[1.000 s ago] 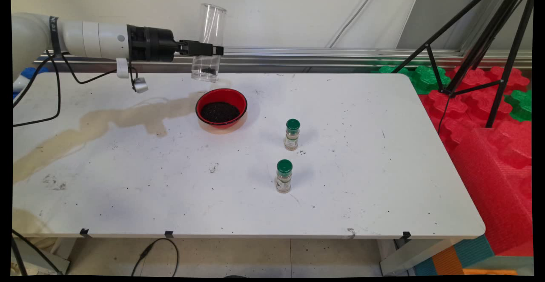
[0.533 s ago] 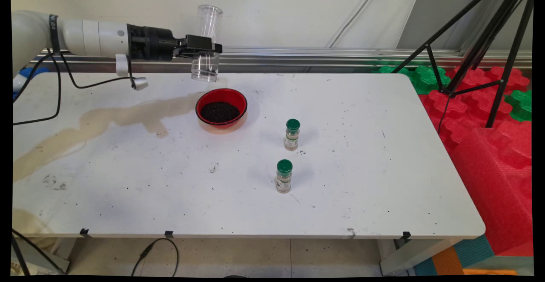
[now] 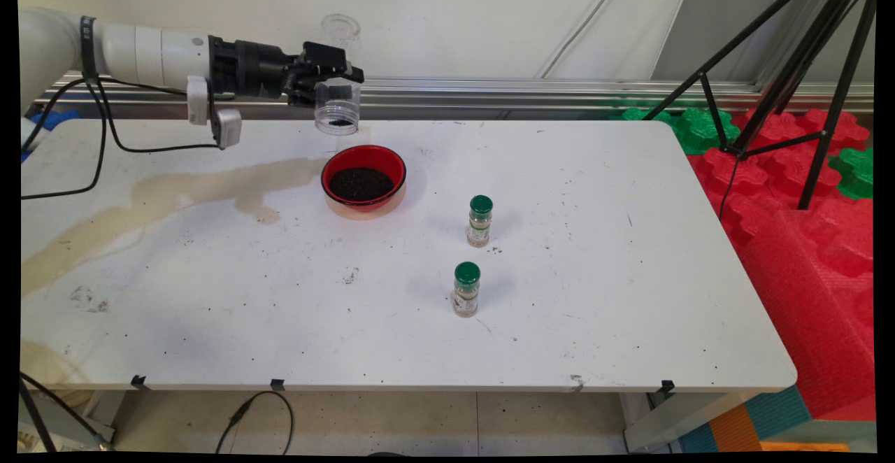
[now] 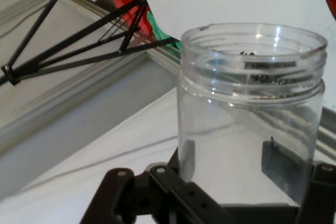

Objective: Pour the black seasoning powder in the red bowl

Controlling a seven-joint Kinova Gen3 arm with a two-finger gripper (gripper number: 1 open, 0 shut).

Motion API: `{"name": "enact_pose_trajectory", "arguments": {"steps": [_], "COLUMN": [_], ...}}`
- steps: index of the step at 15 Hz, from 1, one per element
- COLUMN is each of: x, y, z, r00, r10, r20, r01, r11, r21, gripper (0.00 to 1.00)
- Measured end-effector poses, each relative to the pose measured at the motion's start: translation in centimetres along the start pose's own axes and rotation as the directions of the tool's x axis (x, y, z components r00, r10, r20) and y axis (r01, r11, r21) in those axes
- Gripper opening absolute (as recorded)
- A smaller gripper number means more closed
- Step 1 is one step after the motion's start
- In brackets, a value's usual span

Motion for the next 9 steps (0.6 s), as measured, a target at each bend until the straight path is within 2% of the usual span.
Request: {"name": "enact_pose_trajectory", "arguments": {"steps": [3, 5, 7, 9], "x": [-0.3, -0.5, -0.6, -0.8], "y": [-0.3, -0.5, -0.6, -0.9], "z": [-0.5, -0.8, -1.0, -1.5], "r00": [0.990, 0.971, 0.955, 0.915], "r10": [-0.143, -0.239, -0.295, -0.401], "r20": [-0.012, -0.020, -0.026, -0.040], "r01": [0.142, 0.239, 0.294, 0.400], "r11": [0.990, 0.971, 0.956, 0.916], "r21": [-0.007, -0.012, -0.016, -0.025], "gripper": [0.00, 0.00, 0.00, 0.00]}}
